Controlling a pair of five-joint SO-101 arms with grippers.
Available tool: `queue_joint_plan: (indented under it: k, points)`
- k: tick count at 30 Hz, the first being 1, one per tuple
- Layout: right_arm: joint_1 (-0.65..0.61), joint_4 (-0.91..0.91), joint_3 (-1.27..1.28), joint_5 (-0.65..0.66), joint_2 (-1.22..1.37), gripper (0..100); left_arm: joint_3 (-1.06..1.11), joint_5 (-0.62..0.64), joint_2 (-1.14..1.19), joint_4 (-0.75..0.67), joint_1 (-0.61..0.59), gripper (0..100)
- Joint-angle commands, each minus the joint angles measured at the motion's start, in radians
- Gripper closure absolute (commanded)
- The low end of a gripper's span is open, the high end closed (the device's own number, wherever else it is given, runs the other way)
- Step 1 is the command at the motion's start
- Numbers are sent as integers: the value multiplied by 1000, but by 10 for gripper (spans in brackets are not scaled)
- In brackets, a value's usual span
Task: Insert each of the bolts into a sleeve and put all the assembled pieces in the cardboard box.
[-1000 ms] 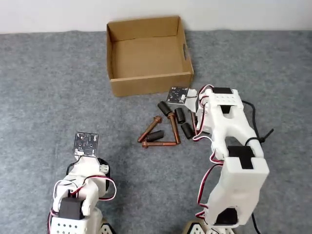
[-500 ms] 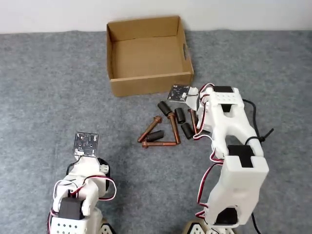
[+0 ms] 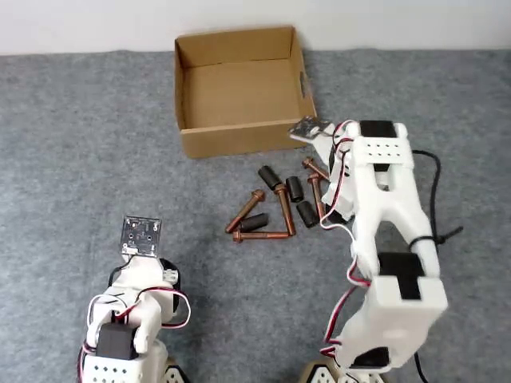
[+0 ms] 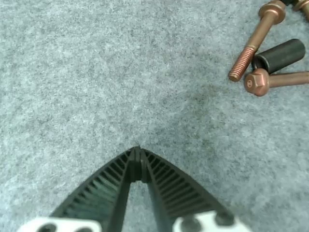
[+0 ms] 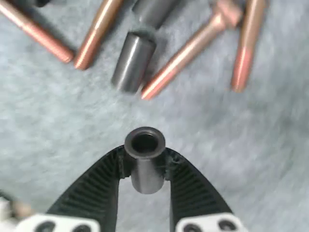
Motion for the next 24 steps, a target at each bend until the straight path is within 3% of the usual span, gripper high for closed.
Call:
queue_joint_plan:
  k: [1, 7, 10, 14, 24]
  points:
    - [1, 122, -43, -112, -151, 989, -7, 0, -5, 3, -6, 994]
    - [56, 229, -9, -339, -351, 989, -7, 0, -5, 3, -6, 994]
    - [94, 228, 91, -519, -478, 989, -7, 0, -5, 3, -6, 994]
    - [153, 228, 272, -666, -674, 989, -7, 0, -5, 3, -5, 994]
    - [341, 160, 569, -710, -1155, 989, -5, 3, -6, -18, 25, 991]
